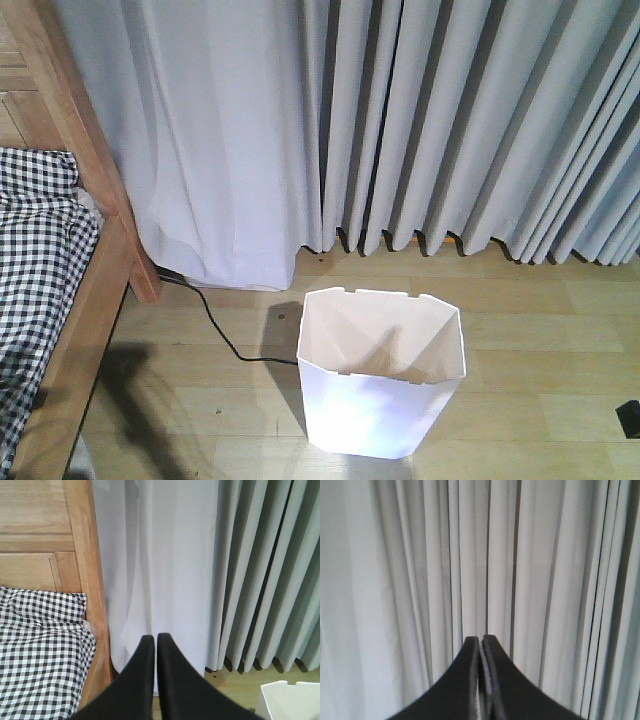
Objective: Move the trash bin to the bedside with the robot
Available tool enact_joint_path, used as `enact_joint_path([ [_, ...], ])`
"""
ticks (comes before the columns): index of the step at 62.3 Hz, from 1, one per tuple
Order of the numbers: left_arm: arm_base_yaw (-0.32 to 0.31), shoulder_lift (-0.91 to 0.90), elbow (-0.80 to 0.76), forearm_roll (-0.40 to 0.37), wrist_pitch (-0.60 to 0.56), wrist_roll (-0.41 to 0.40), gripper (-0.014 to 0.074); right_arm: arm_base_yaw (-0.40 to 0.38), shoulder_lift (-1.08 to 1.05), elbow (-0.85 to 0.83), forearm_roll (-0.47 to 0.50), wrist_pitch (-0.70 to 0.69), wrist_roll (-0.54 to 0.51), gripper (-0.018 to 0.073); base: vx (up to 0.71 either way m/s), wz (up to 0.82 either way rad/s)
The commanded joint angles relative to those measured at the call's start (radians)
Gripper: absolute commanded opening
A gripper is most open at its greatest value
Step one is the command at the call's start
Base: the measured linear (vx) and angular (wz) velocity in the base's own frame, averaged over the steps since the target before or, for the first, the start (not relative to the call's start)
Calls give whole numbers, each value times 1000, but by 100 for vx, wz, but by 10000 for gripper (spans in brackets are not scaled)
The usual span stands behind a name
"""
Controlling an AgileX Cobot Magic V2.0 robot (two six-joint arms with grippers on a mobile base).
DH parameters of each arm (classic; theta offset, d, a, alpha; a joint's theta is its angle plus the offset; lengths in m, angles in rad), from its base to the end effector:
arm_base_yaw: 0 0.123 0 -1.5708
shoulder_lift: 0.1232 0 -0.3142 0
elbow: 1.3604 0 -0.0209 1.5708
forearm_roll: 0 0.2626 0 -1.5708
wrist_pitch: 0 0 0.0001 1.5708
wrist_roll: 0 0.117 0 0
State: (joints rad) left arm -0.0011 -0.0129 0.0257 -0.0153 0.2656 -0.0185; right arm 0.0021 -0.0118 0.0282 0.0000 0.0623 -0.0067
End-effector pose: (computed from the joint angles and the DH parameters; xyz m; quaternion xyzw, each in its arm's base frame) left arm 0.0629 -0.0005 0.1756 -0.0111 0.7713 -0.0125 0.6363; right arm 0.0652 0.0001 0.1982 -0.0031 0.7041 -0.0016 0.7101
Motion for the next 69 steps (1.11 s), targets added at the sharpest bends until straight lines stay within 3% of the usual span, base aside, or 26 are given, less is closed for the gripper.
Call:
enact_joint_path([
  [1,-2,-14,19,-3,-69,-4,-6,0,-13,6,-25,-82,7,-9,0,0],
  [69,-2,-14,19,-3,-69,-4,-6,0,-13,6,-28,-81,7,-9,0,0],
])
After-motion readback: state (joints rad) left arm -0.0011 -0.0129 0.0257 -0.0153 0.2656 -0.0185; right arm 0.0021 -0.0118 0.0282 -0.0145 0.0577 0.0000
